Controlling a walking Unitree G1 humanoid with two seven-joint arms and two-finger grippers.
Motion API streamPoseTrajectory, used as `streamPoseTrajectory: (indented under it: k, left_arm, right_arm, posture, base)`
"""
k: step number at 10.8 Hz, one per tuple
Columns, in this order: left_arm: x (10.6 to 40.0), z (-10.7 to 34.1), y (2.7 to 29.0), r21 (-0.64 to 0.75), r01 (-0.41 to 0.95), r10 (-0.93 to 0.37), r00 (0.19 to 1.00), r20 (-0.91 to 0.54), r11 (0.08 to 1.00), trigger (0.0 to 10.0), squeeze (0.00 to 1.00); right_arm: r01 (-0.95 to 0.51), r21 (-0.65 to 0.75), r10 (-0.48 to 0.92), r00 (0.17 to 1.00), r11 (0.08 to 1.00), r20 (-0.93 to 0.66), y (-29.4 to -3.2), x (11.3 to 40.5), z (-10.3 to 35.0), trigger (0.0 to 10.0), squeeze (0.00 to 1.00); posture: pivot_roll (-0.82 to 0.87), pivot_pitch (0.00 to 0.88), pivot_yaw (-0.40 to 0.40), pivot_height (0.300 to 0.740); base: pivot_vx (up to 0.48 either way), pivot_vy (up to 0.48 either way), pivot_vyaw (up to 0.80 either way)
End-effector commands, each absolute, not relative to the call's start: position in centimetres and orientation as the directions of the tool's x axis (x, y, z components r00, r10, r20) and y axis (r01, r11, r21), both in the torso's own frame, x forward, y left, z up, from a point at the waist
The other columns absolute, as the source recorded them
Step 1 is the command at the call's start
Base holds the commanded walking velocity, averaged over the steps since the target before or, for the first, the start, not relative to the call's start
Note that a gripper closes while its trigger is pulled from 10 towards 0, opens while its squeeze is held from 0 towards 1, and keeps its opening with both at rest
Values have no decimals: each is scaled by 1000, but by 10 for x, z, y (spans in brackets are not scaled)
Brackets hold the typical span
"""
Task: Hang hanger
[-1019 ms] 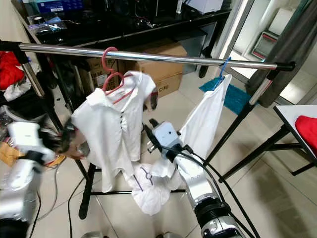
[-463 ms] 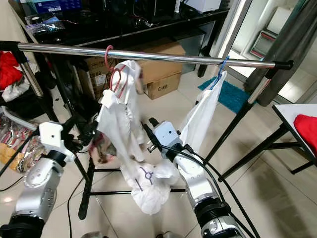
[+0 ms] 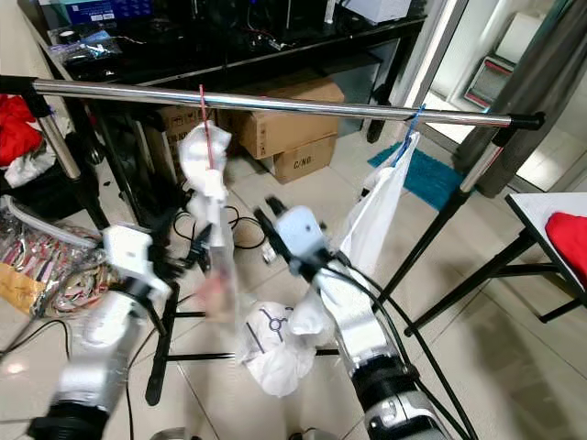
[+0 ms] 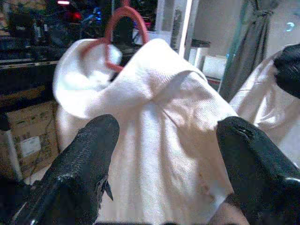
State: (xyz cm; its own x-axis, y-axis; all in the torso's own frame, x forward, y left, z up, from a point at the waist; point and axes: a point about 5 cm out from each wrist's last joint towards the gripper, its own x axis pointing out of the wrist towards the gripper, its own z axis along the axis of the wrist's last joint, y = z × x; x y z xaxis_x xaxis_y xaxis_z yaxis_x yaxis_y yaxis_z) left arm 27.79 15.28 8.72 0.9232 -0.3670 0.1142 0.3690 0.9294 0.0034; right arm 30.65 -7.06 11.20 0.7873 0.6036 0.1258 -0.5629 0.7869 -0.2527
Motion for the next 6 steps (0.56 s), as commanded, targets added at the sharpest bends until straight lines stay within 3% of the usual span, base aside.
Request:
streamPoseTrajectory:
  k: [1,4,6]
  left_arm:
    - [277,89,151,17,369,-368,921,125,929,10000,0]
    - [269,93,159,52,309,-313,936,162,950,10000,0]
    - [260,89,155,52,304,-308,937,162,951,10000,0]
  right_arm:
    - [-546,-238,585,798,803,143,-74,309,118,10000,0]
    - [-545,-238,577,811,804,93,-68,312,116,10000,0]
    - [-590,-202,608,793,782,36,-49,317,121,10000,0]
  posture:
    - [124,14,-84,740]
    - [127,18,-83,740]
    - [141,18,-83,740]
  base:
    - [0,0,0]
    - [0,0,0]
    - [0,0,0]
